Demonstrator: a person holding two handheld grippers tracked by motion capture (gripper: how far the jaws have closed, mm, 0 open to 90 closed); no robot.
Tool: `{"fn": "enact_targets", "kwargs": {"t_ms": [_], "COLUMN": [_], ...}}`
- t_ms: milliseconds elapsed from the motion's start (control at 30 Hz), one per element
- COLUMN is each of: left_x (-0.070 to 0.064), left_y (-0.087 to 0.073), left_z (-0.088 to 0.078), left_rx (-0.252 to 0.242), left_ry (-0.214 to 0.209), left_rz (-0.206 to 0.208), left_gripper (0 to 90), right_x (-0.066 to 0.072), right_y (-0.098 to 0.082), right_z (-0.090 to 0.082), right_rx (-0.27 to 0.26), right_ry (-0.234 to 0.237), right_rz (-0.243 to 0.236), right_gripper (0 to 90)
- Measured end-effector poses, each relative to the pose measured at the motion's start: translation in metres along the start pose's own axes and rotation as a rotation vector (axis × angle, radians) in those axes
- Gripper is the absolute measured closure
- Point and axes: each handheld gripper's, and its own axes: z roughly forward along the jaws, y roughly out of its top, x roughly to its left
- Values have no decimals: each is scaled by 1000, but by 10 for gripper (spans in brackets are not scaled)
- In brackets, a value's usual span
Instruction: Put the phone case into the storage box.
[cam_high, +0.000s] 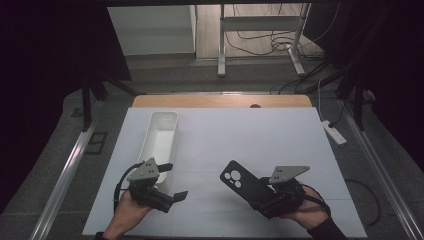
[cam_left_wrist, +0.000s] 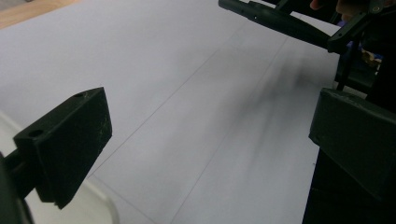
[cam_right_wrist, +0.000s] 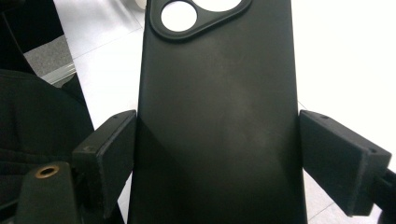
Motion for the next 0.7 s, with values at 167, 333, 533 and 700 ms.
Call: {"fn": "enact_targets", "kwargs": {"t_ms": [167,333,533,700], "left_x": [-1,-2,-4,-6], "left_y": [4,6,10,12], "left_z": [7,12,20,25], "left_rx": [-1,-1,-10,-11], "left_ry": [-21,-32,-62,-77], "left_rz": [15,21,31,48], "left_gripper": [0,0,0,0], "right_x": [2,4,7,10], "right_y": [-2,-4,-4,-4], "right_z": [-3,-5,-6,-4], "right_rx": [-9,-16,-29,-35], "right_ry": [7,11,24,37], "right_rz": [-8,-11,-17,-28], "right_gripper": [154,154,154,154]}}
